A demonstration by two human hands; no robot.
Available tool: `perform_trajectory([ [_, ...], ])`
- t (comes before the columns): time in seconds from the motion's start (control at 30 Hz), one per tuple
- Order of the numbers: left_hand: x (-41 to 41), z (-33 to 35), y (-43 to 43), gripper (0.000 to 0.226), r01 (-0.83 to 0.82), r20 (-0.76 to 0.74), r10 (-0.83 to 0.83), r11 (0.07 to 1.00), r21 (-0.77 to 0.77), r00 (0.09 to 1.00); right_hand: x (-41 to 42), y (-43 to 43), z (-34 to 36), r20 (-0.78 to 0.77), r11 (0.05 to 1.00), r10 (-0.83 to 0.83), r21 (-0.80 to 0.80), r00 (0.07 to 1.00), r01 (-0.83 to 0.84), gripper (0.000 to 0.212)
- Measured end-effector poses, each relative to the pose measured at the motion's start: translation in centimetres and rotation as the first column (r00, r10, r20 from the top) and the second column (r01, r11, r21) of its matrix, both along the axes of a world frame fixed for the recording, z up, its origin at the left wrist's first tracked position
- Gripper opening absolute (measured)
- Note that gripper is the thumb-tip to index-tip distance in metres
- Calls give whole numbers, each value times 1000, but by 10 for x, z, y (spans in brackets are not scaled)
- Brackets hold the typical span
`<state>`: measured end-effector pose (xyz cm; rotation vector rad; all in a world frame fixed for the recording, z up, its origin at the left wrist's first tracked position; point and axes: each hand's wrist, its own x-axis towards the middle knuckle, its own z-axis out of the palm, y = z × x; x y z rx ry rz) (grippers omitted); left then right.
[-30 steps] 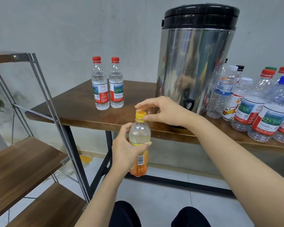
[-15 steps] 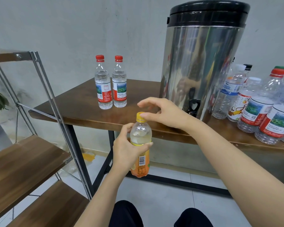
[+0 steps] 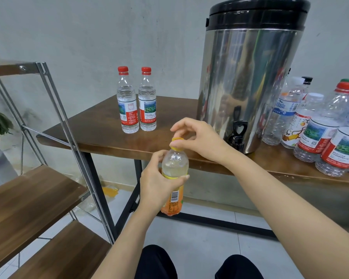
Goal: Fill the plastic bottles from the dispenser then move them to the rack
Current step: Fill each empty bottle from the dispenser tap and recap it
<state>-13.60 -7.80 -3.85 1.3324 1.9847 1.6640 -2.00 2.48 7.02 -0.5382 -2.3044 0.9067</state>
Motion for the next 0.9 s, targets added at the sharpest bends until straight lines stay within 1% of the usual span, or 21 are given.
perform_trajectory([
  [0.07, 1, 1, 0, 76, 5, 4, -5, 1000, -1, 1000, 0, 0, -2, -4, 1000, -26, 12, 1000, 26, 32],
  [0.17, -1, 0, -1, 77, -9, 31, 9, 1000, 14, 999, 4, 1, -4, -18, 991, 76, -107, 997, -77, 31],
  [0.23, -1, 0, -1, 79, -14, 19, 14, 1000, 16, 1000, 6, -1, -5, -56, 981, 89, -166, 994, -97, 27],
  [0.33, 1, -1, -2, 80, -10, 11, 10, 1000, 15, 1000, 3, -1, -8, -99, 990, 14, -137, 995, -27, 20],
  [0.47, 2, -3, -2, 79, 1, 28, -2, 1000, 26, 1000, -1, -2, -13, -102, 986, -33, -166, 994, 16, 20],
  [0.53, 0, -1, -1, 79, -18, 50, 15, 999, 44, 999, 2, -3, -16, -122, 985, -62, -168, 991, 41, 16],
  [0.6, -6, 3, 2, 78, -59, 93, 51, 995, 82, 994, 9, 0, -22, -128, 981, -140, -153, 982, 120, 17],
  [0.67, -14, 13, 5, 76, -107, 94, 97, 988, 114, 991, 16, 3, -31, -51, 968, -224, -128, 973, 216, 27],
  [0.7, -18, 18, 8, 75, -130, 81, 120, 982, 135, 990, 17, 4, -38, 5, 965, -227, -135, 974, 226, 35],
  [0.77, -24, 34, 15, 72, -174, 36, 170, 965, 197, 985, 12, 1, -51, 90, 968, -156, -183, 984, 170, 57],
  [0.83, -25, 51, 27, 71, -213, -20, 225, 947, 241, 974, -2, -5, -62, 100, 974, -68, -210, 993, 88, 81],
  [0.9, -24, 67, 40, 72, -236, -56, 258, 936, 260, 964, -22, -9, -68, 34, 970, -53, -234, 998, 60, 92],
])
